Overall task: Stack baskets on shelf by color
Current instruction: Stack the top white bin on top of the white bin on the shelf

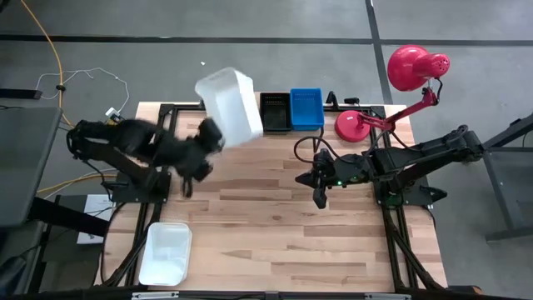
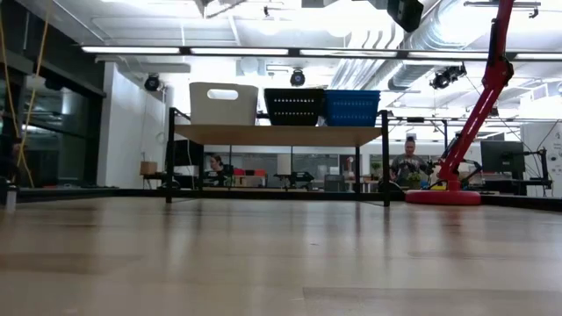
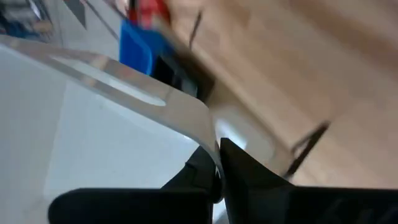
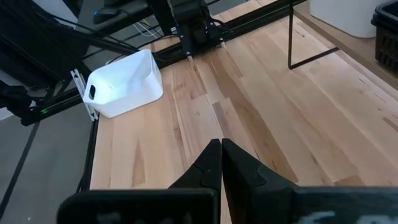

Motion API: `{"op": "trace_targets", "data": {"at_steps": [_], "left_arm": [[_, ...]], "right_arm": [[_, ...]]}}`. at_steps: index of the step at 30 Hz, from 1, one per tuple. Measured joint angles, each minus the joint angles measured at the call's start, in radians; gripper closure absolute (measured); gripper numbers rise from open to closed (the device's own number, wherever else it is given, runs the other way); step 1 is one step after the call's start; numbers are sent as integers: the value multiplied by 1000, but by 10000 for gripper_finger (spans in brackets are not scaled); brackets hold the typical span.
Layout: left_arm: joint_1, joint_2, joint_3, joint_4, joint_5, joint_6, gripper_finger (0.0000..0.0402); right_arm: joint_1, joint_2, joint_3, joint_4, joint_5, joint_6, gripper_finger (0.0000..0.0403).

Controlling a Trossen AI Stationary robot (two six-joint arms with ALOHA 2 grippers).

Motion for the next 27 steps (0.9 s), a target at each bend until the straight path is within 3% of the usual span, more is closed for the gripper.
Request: {"op": "trace_targets", "data": {"at_steps": [6, 10, 14, 20, 27], "left_arm": [[259, -1, 0, 46, 51, 238, 401], [418, -1, -1, 52, 162, 307, 401], [527, -1, -48, 89, 198, 369, 401], [601, -1, -172, 184, 233, 436, 401], [603, -1, -246, 247, 248, 461, 401]], "right_arm": [[0, 0, 0, 0, 33, 0, 402], [0, 0, 0, 0, 61, -31, 402], [0, 0, 0, 0, 79, -46, 402], [0, 0, 0, 1, 79, -45, 402], [0, 0, 0, 1, 79, -45, 402]]}}
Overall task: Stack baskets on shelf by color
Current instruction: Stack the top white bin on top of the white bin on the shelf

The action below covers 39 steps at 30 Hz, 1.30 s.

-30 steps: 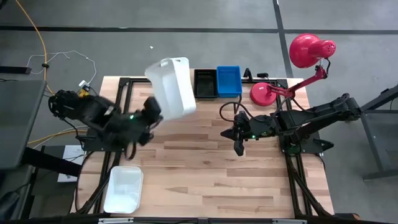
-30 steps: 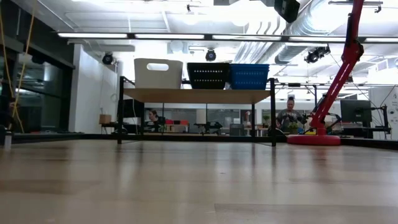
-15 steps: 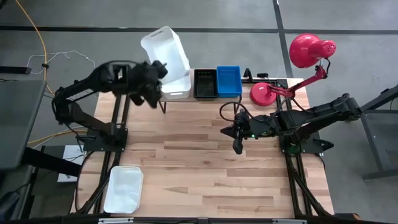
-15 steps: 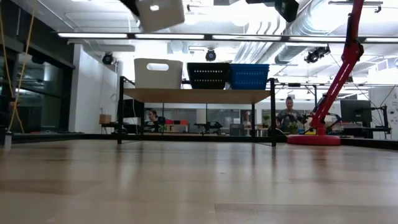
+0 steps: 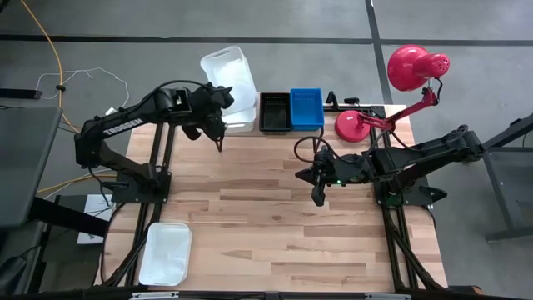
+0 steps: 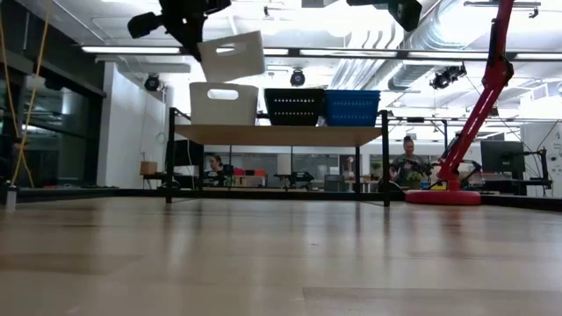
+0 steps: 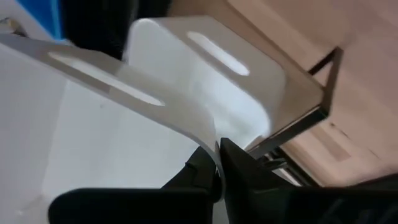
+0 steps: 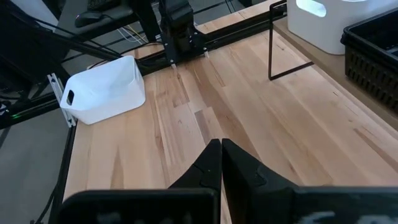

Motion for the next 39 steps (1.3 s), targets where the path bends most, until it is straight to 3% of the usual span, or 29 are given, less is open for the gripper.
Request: {"op": "trace_targets", "data": {"at_steps": [9, 15, 39], "left_arm": [[-2, 0, -5, -93, 30, -26, 401], [-1, 0, -4, -94, 126, -26, 401], [-2, 51, -4, -95, 121, -65, 393]], "right_arm": [[0, 0, 0, 0, 0, 0, 402], [0, 0, 0, 0, 0, 0, 402], [0, 0, 0, -3, 0, 0, 403]]}}
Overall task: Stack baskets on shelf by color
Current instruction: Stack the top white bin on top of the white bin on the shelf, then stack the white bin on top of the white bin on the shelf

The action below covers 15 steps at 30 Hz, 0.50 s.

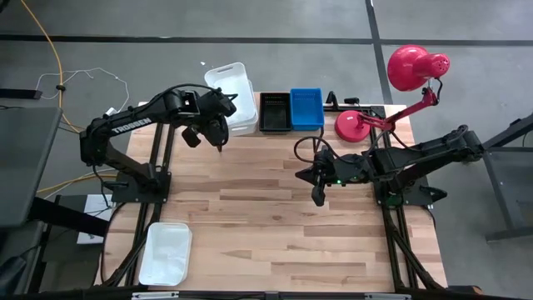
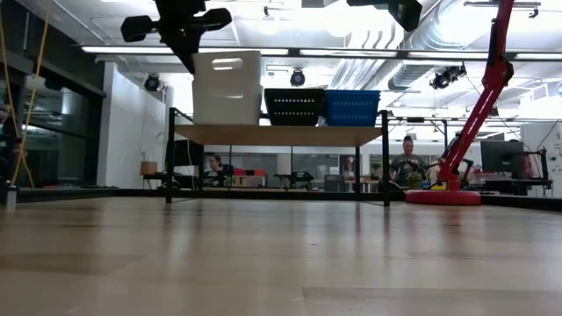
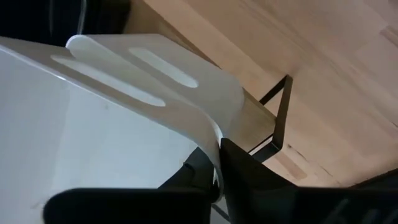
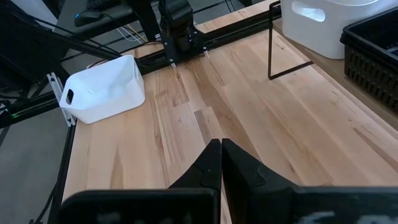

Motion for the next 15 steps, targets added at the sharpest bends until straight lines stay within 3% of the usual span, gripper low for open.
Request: {"op": "trace_targets", "data": {"at_steps": [15], "left_arm": [[-8, -61, 1, 67, 35, -61, 280]], "right_arm": [[0, 0, 0, 3, 0, 2, 403]]}}
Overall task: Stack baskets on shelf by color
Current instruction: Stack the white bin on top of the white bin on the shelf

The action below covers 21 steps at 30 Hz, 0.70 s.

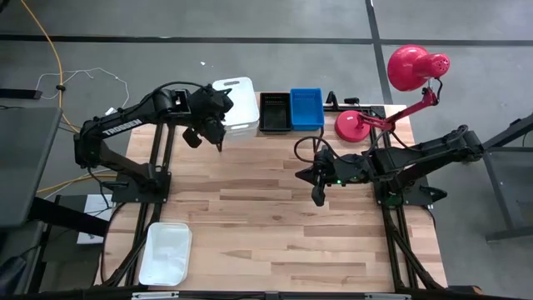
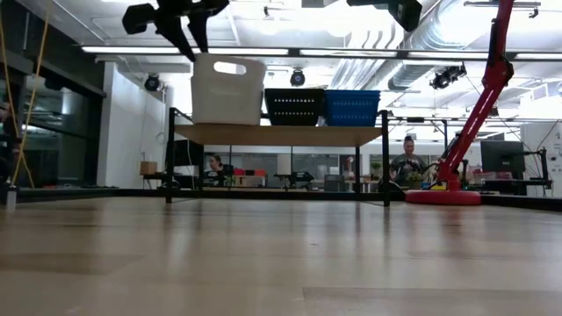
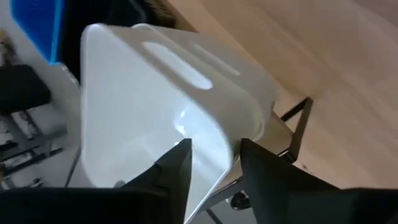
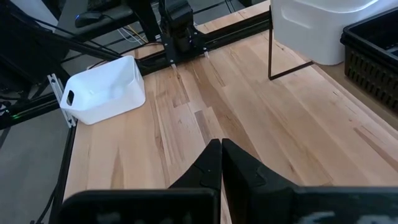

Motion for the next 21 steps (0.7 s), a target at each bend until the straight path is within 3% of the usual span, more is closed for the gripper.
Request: {"op": "trace_targets", "data": {"at_steps": [7, 11, 15, 19, 21], "left_arm": [[0, -48, 0, 35, -34, -103, 248], [-12, -65, 0, 40, -90, -302, 251], [-46, -99, 0, 40, -23, -492, 293], [-130, -113, 1, 41, 64, -734, 379], [-192, -114, 1, 49, 80, -879, 391]], "right_arm": [[0, 0, 0, 3, 15, -1, 403], [0, 0, 0, 3, 31, -2, 403], [0, 0, 0, 3, 31, 1, 403], [0, 0, 0, 3, 31, 1, 403], [0, 0, 0, 4, 31, 2, 403]]}}
